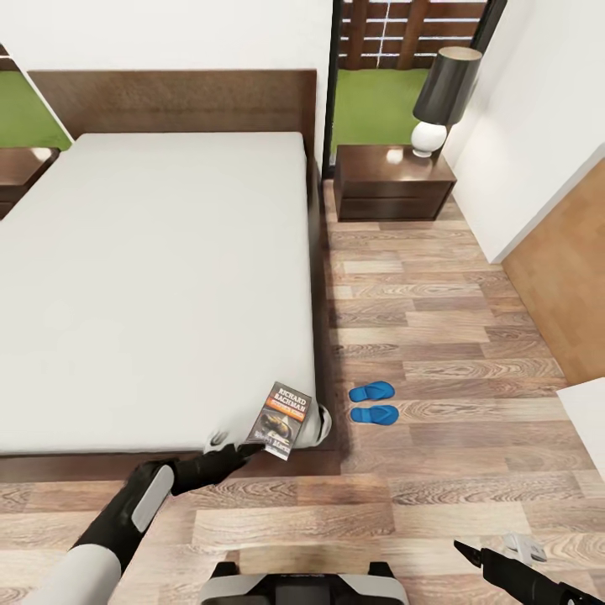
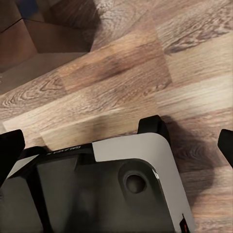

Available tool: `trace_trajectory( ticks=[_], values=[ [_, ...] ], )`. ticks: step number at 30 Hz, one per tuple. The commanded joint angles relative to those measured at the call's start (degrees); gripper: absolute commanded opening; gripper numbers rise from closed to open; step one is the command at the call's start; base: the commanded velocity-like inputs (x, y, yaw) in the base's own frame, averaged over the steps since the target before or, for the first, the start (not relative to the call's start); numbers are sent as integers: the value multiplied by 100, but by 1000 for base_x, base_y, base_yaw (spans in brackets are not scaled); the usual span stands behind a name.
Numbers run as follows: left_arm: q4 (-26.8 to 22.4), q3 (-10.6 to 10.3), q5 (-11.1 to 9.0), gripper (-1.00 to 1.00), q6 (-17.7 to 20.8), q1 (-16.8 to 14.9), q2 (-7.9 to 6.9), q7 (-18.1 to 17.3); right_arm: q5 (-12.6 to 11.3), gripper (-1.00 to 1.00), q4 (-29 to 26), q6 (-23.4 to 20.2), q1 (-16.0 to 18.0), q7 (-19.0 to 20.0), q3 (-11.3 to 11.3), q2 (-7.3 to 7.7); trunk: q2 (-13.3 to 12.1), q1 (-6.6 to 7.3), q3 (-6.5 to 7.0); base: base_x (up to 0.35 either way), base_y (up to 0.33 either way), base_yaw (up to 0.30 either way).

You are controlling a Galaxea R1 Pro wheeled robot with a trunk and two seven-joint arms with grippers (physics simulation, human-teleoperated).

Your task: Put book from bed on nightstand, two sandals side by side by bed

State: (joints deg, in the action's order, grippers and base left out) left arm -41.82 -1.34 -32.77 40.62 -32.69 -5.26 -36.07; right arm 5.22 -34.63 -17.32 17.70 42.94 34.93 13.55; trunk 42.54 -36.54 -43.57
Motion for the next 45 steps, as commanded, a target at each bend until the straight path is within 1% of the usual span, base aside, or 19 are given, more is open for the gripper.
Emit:
trace_trajectory(
  ticks=[1, 2, 3, 4, 6, 9, 15, 17, 21, 25, 26, 27, 30, 36, 38, 39, 40, 42, 45],
  values=[
    [-2, -40, 25, 100, 28, 55, -89, -150, 59, 100, -9, -34, 5, 47, 41, -4, -37, 21, 15, 0, 0, 0],
    [-2, -66, 116, 100, 17, 120, -172, -315, 62, 100, -9, -34, 5, 47, 41, -5, -77, 43, 33, 0, 0, 0],
    [61, -103, 441, 100, -82, 269, -371, -681, 68, 100, -9, -34, 5, 47, 41, -4, -117, 65, 50, 0, 0, 0],
    [164, -109, 575, 100, -165, 302, -443, -809, 71, 100, -9, -34, 5, 47, 41, -3, -157, 87, 68, 0, 0, 0],
    [535, -110, 811, 100, -446, 336, -544, -1060, 74, 100, -9, -34, 5, 47, 41, -5, -238, 131, 104, 0, 0, 0],
    [1147, -93, 974, 100, -1030, 352, -631, -1221, 75, 100, -9, -34, 5, 47, 41, -3, -358, 197, 158, 0, 0, 0],
    [1972, -80, 1031, 100, -2039, 359, -820, -1235, 67, 100, -15, -34, 5, 68, 41, -2, -438, 241, 194, 0, 0, 0],
    [2299, -54, 1010, 100, -2646, 360, -854, -1115, 59, 100, -21, -42, 5, 93, 41, -2, -438, 241, 194, 0, 0, 0],
    [2556, 54, 997, 100, -3127, 360, -860, -982, 38, 100, -205, -100, 5, 132, 34, 10, -438, 241, 194, 0, 0, 0],
    [2645, 388, 991, 100, -3284, 360, -891, -941, 27, 100, -912, -316, 0, 386, 30, 28, -438, 241, 194, 0, 0, 0],
    [2663, 602, 997, 100, -3315, 360, -900, -930, 25, 100, -1237, -728, -2, 751, 29, 28, -438, 241, 194, 0, 0, 0],
    [2669, 665, 998, 100, -3324, 360, -903, -923, 24, 100, -1329, -980, -2, 979, 27, 24, -438, 241, 194, 0, 0, 0],
    [2677, 739, 1000, 100, -3336, 360, -903, -915, 23, 100, -1440, -1472, -3, 1451, 24, 10, -438, 241, 194, 0, 0, 0],
    [2772, 783, 1001, 100, -3341, 360, -899, -911, 29, 100, -1480, -1726, 0, 1657, 12, -33, -438, 241, 194, 0, 0, 0],
    [2785, 784, 1001, 100, -3348, 360, -889, -911, 27, 100, -1481, -1738, 3, 1657, -19, -210, -438, 241, 194, 0, 0, 0],
    [2788, 784, 998, 100, -3354, 360, -884, -914, 30, 100, -1483, -1739, 4, 1657, -31, -427, -438, 241, 194, 0, 0, 0],
    [2789, 784, 998, 100, -3357, 360, -882, -915, 34, 100, -1483, -1739, 4, 1656, -34, -549, -438, 241, 194, 0, 0, 0],
    [2792, 788, 995, 100, -3364, 360, -875, -918, 44, 100, -1485, -1739, 5, 1656, -43, -1024, -438, 241, 194, 0, 0, 0],
    [2793, 813, 987, 100, -3364, 360, -876, -932, 37, 100, -1490, -1739, 5, 1659, -53, -1255, -438, 241, 194, 0, 0, 0]
  ],
)
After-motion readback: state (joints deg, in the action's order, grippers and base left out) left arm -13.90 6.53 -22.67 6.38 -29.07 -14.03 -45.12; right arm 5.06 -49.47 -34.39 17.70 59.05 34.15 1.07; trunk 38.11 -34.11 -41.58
